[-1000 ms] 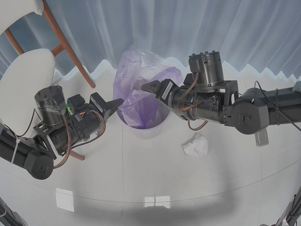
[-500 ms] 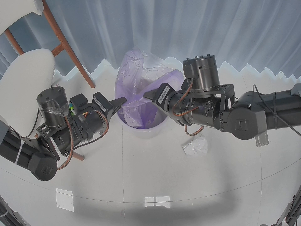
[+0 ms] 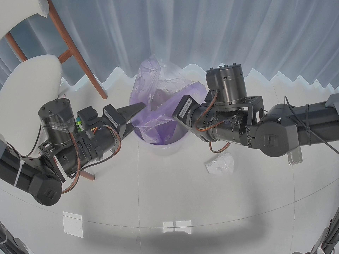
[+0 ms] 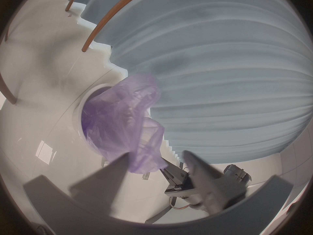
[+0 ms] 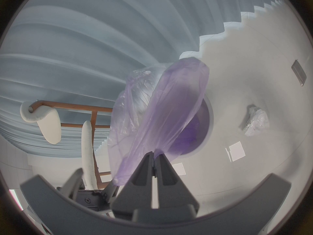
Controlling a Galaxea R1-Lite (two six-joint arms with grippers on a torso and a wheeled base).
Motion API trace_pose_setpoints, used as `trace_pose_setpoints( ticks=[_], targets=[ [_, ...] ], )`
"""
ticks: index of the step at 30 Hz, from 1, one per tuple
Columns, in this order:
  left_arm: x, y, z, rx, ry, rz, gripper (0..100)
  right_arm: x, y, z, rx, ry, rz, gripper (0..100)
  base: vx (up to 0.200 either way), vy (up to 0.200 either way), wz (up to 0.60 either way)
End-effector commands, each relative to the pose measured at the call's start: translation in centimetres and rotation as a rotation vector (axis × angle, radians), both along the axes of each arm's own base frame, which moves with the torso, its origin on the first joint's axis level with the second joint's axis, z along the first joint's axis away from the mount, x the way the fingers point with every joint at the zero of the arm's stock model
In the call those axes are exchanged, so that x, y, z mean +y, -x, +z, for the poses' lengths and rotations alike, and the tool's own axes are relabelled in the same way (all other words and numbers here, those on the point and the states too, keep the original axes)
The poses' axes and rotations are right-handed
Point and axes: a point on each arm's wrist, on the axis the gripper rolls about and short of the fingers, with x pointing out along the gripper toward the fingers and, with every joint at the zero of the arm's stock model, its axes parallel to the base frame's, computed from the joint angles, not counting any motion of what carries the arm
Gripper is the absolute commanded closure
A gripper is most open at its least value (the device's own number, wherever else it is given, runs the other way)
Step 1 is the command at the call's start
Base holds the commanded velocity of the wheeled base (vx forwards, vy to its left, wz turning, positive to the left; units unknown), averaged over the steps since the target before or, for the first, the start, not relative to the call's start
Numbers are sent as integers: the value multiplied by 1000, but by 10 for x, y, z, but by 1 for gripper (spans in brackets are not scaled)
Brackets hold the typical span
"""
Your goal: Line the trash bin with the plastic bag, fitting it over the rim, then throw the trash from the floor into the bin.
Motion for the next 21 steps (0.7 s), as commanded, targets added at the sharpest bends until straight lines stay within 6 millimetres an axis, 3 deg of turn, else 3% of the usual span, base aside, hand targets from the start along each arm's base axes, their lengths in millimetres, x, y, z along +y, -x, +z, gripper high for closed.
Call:
trace_pose_setpoints(
  ticks=[1, 5, 10, 21],
  targets=[
    [8, 2, 8, -22, 2, 18, 0, -2, 2, 2, -7, 9, 4, 100, 0, 0, 0],
    [28, -11, 22, -44, 3, 44, 0, -5, 5, 5, -25, 23, 13, 100, 0, 0, 0],
    [30, -25, 26, -27, -60, 18, 0, -5, 8, 8, -31, 23, 21, 100, 0, 0, 0],
    [27, -57, -16, 20, -243, 3, 0, -8, 15, 9, -39, 39, 33, 100, 0, 0, 0]
  ],
)
